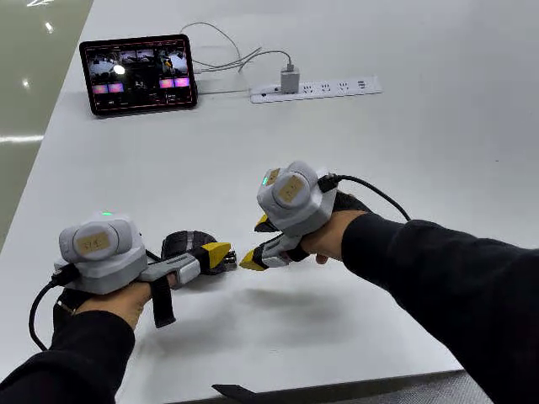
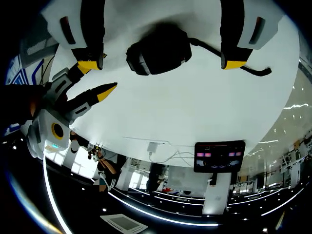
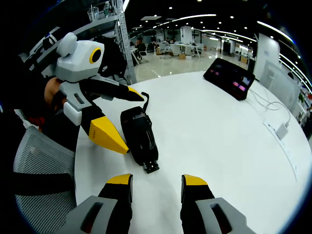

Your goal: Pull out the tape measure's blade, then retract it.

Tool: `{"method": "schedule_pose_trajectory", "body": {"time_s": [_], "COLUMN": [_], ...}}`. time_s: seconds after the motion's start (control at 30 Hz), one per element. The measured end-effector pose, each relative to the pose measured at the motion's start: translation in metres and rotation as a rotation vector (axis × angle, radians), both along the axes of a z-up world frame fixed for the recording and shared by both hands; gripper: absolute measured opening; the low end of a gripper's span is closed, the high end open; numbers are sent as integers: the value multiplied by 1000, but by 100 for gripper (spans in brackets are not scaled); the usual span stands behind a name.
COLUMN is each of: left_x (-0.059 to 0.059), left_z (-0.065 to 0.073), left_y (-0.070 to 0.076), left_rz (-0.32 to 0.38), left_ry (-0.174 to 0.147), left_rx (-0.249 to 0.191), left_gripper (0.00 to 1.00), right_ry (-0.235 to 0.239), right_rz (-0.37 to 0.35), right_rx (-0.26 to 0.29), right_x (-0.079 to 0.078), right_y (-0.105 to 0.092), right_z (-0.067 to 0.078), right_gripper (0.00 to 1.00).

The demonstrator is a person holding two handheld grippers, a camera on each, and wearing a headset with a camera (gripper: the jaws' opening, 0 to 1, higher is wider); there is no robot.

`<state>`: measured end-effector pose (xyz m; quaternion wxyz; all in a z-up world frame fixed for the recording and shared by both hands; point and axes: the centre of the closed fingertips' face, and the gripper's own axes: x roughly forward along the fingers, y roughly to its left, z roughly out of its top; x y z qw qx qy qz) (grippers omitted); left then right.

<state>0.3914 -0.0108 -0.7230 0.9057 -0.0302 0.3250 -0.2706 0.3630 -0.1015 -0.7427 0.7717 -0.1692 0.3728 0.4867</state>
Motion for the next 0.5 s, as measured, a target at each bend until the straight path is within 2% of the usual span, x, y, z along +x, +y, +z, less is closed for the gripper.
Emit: {"method": "schedule_pose_trajectory", "body": {"time_s": [0.07,0.1,0.13,0.2,0.33,0.37,0.5], "left_x": [-2,-2,-4,-7,-13,-13,-13], "left_z": [-2,-2,-2,-4,-4,-3,-3], "left_y": [1,1,1,0,-2,-2,2], "left_rz": [-17,-24,-41,-65,-130,-141,-179], "left_ry": [11,7,7,27,30,23,9], "left_rx": [7,8,2,-3,-17,-28,-3], "left_gripper": [99,99,99,99,99,99,99], "right_ry": [-2,-7,-20,-25,-28,-38,-43], "right_rz": [-15,-16,-15,-19,-46,-47,-65], "right_rx": [6,7,2,2,20,15,28], "right_x": [0,0,0,-1,-4,-5,-6], "right_y": [-4,-6,-10,-14,-22,-24,-31], "right_z": [3,4,5,7,11,11,15], "right_gripper": [39,39,39,39,44,44,48]}}
